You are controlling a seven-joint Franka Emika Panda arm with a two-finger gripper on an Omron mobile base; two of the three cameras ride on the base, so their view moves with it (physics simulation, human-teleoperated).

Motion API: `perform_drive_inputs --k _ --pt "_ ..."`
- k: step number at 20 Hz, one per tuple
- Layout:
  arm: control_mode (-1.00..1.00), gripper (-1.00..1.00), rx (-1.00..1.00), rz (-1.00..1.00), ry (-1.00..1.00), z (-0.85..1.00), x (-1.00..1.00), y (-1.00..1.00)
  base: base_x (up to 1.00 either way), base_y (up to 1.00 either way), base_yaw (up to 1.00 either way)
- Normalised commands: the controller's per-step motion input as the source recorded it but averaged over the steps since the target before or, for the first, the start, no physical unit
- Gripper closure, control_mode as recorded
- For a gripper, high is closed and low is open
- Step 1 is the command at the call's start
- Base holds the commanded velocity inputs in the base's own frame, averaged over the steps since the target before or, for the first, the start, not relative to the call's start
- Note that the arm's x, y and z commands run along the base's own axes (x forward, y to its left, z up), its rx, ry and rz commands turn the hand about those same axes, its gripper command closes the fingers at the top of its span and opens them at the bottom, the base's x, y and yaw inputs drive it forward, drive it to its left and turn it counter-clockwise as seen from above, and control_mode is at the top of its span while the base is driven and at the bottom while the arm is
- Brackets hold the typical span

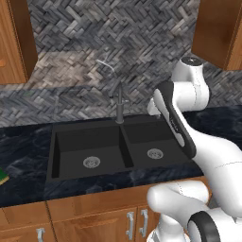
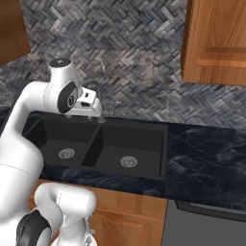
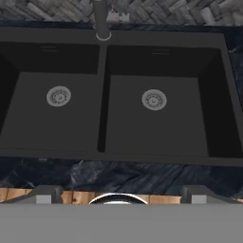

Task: Soak the sponge with water for a few seconds and then drop it inside the sink.

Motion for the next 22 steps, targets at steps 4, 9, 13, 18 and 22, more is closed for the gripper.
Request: perform_drive_inputs --k 4,9,13,18,22 --pt "-1.0 -1.0 0.06 0.0 -0.18 0.04 -0.09 0.0 0.0 0.0 0.0" --pt "-1.0 -1.0 0.06 0.01 -0.11 0.09 0.0 -0.03 0.0 0.0 0.0" --pt "-1.0 -1.0 0.07 0.02 -0.09 0.03 0.0 -0.16 0.0 0.0 0.0" --pt "-1.0 -1.0 0.08 0.03 -0.11 0.0 0.0 -0.13 0.0 0.0 0.0" --pt "-1.0 -1.0 0.01 0.05 -0.08 0.0 0.0 -0.04 0.0 0.0 0.0"
